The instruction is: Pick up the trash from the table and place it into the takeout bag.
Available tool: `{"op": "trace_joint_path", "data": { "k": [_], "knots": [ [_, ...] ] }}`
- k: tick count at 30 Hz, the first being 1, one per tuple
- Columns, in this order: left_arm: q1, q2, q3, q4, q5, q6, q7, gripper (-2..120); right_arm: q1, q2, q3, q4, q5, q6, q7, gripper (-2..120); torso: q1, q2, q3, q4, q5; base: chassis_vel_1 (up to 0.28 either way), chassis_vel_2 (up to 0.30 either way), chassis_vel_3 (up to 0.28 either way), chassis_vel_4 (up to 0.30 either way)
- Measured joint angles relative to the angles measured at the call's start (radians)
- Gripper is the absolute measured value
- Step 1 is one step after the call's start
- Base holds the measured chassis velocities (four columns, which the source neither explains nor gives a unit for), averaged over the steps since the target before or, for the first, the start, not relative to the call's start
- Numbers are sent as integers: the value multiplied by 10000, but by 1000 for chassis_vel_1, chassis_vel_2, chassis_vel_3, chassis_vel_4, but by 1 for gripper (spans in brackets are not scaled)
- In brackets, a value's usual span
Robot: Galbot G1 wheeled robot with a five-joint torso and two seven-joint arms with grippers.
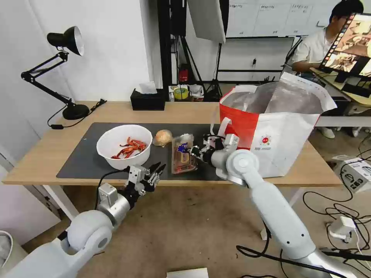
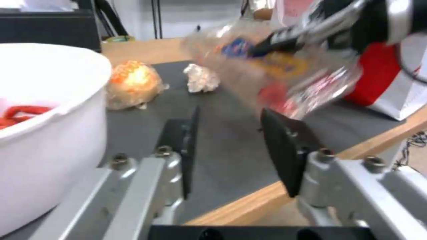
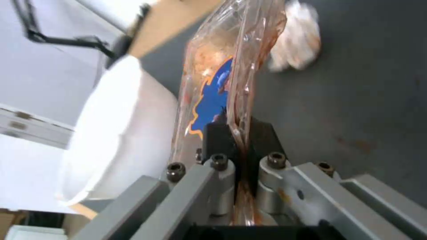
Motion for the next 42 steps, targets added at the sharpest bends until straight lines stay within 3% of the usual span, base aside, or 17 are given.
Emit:
{"op": "trace_joint_path", "data": {
  "k": [14, 21, 32, 42],
  "knots": [
    [2337, -951, -2070, -722, 644, -288, 315, 99, 303, -812, 885, 1824, 697, 741, -605, 1, -1, 1, 0, 2, 1, 0, 0, 0, 0],
    [2848, -1383, -2437, -800, 958, -372, 432, 100, 582, -1528, 1502, 2491, 1353, 1500, -690, 1, -1, 1, -1, 1, 0, 0, 0, 0, 0],
    [2862, -1744, -2176, -651, 1062, -407, 451, 100, 662, -3539, 2985, 2479, 1865, 3185, -791, 1, -1, 0, 1, 1, 0, 0, 0, 0, 0],
    [2301, -1679, -1484, -390, 912, -351, 453, 100, 624, -4769, 3706, 1946, 1468, 3281, -853, 1, -1, 1, 1, -4, -3, 0, 0, 0, 0]
  ]
}}
